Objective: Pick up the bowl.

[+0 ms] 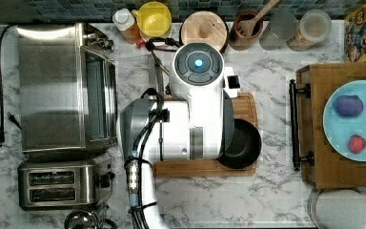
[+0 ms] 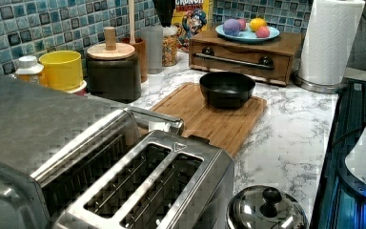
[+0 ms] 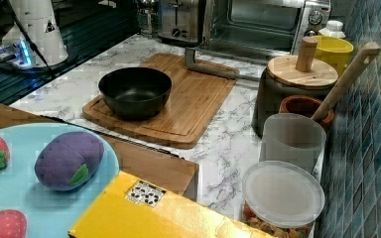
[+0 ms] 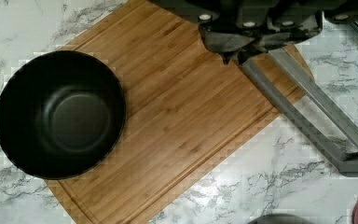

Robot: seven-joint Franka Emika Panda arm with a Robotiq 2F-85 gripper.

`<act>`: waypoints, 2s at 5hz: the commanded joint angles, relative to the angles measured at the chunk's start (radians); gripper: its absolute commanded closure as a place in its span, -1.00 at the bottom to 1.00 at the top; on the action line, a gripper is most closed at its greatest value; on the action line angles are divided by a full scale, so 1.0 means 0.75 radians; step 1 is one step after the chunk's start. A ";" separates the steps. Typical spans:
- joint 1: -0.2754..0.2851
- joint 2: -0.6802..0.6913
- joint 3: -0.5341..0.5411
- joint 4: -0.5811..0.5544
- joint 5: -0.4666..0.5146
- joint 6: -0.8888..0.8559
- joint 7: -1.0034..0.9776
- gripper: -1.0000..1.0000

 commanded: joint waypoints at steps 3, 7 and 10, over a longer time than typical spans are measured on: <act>-0.052 -0.104 -0.045 -0.252 -0.047 0.081 -0.119 1.00; -0.264 -0.230 -0.217 -0.504 -0.137 0.238 -0.057 0.00; -0.339 -0.164 -0.266 -0.635 -0.122 0.260 -0.208 0.00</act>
